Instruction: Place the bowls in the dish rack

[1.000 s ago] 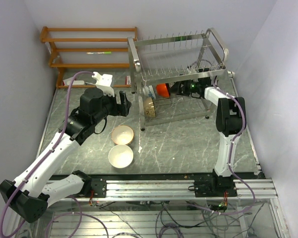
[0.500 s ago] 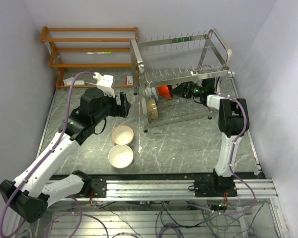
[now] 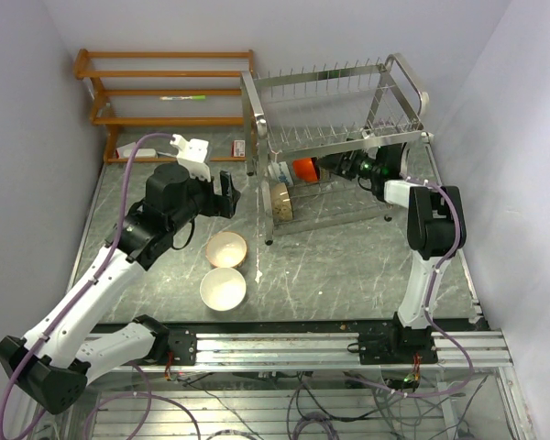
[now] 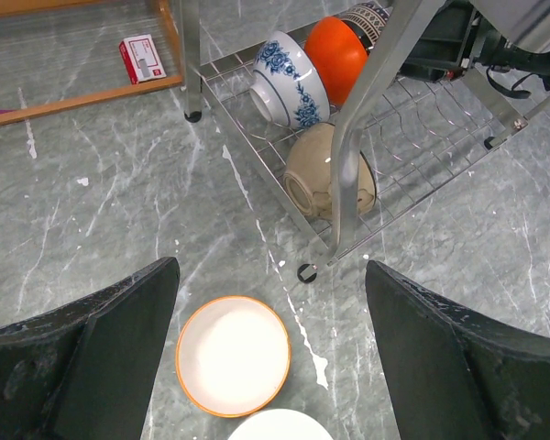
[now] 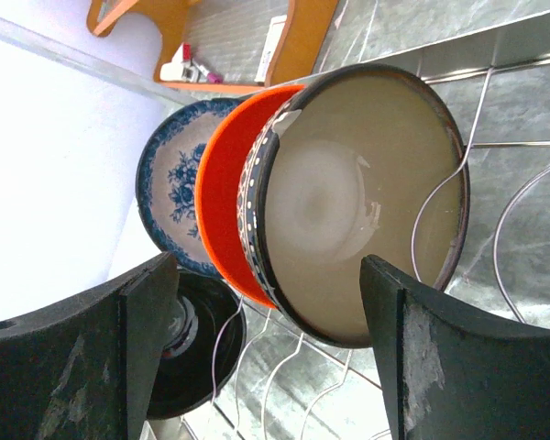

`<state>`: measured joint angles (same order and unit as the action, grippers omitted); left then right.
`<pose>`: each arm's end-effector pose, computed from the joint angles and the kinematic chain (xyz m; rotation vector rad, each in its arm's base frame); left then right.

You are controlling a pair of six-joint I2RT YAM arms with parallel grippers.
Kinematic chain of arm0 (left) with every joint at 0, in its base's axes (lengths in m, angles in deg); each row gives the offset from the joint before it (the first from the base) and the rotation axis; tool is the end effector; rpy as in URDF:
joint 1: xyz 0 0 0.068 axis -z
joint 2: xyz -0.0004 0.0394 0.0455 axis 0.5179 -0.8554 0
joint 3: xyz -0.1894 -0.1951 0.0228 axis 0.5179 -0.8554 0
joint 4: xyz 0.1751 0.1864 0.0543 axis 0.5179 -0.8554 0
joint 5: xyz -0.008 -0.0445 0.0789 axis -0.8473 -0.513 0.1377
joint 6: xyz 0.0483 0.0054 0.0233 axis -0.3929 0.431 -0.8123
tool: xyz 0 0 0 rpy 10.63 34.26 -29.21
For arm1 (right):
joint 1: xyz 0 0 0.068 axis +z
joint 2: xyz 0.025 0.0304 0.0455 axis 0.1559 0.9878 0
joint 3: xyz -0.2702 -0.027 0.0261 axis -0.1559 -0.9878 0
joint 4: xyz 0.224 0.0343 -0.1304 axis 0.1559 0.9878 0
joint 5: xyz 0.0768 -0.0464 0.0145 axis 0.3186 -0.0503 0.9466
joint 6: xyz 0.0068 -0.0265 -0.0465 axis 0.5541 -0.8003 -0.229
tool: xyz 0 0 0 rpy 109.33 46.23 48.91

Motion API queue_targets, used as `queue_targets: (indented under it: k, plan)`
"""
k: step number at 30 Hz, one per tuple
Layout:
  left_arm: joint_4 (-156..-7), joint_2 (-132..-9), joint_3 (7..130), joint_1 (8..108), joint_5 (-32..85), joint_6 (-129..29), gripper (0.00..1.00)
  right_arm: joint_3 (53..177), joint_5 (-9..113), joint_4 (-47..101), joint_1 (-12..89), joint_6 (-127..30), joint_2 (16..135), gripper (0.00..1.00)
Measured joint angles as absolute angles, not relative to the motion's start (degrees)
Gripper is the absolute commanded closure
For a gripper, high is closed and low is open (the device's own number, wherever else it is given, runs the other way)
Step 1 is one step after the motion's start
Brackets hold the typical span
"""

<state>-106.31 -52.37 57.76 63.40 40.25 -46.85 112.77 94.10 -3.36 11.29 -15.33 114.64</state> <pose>0.1889 -0.1152 0.3776 0.2352 1.9104 -0.4614 0.4561 0.0456 0.1751 0.0107 1.9734 1.2996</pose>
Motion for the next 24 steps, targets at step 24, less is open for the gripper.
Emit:
queue_targets:
  k: [24]
  plan:
    - [-107.1,-51.0,57.8,63.4,40.2,-47.9,0.07,103.0,81.6,-17.5,11.4,-7.4,103.5,0.17]
